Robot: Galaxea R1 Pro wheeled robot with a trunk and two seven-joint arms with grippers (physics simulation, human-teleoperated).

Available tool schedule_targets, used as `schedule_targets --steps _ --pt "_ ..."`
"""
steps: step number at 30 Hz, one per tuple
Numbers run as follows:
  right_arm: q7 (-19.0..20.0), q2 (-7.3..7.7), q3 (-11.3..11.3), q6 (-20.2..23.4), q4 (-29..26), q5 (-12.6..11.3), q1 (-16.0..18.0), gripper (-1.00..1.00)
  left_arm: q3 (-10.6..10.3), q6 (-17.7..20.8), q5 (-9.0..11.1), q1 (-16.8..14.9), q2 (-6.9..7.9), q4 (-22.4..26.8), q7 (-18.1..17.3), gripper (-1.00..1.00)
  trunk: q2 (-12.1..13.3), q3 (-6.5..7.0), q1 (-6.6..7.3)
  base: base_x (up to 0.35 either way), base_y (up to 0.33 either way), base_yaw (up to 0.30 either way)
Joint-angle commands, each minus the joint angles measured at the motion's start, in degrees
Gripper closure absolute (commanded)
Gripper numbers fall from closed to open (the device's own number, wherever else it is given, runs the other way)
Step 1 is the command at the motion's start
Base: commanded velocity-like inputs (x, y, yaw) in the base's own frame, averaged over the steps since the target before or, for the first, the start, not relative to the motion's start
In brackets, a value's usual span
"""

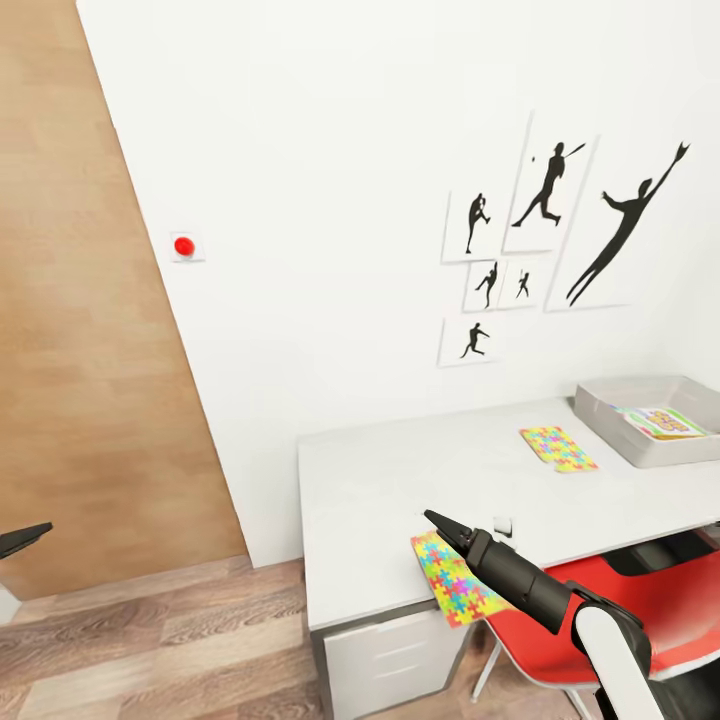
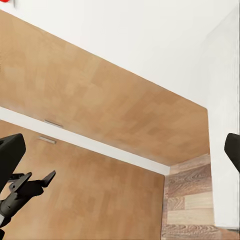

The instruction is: Put all the toys in the child's room - the three board games (two on the bed and one on the table), the two jigsaw puzzles on the table, and the tennis ball on the table - inside the toy box on the table in the child's room.

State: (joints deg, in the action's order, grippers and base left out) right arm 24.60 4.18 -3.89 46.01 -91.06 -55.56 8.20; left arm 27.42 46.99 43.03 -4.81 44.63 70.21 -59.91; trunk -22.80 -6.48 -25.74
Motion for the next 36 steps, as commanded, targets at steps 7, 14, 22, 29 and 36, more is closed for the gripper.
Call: schedule_targets --steps 7,14,22,29,36 --pt "0.2 -0.11 0.0 0.3 -0.1 0.0 0.1 -1.0 0.0 0.3 0.2 0.0 0.02 0.0 -0.1 -1.0 -0.1 0.46 -0.04 -0.001 -0.112 -0.149" --pt "0.2 -0.2 0.4 0.3 -0.1 0.0 0.1 -1.0 0.0 0.3 0.2 0.0 0.02 0.0 -0.1 -1.0 -0.1 1.05 -0.04 -0.038 -0.026 -0.149" --pt "0.2 -0.12 1.1 -0.6 -0.1 0.0 0.1 -1.0 0.0 0.3 0.2 0.0 0.02 0.0 -0.1 -1.0 -0.1 1.72 -0.04 -0.041 -0.096 -0.15" --pt "0.2 0.02 2.0 -1.0 -0.1 0.0 0.1 -1.0 0.0 0.2 0.2 0.0 0.02 0.0 -0.1 -1.0 -0.1 2.32 -0.04 -0.064 -0.194 -0.15" --pt "0.2 0.27 2.5 -1.2 -0.1 0.0 0.1 -1.0 0.0 0.2 0.2 0.0 0.02 0.0 -0.1 -1.0 -0.1 2.74 -0.04 -0.016 -0.09 -0.115"
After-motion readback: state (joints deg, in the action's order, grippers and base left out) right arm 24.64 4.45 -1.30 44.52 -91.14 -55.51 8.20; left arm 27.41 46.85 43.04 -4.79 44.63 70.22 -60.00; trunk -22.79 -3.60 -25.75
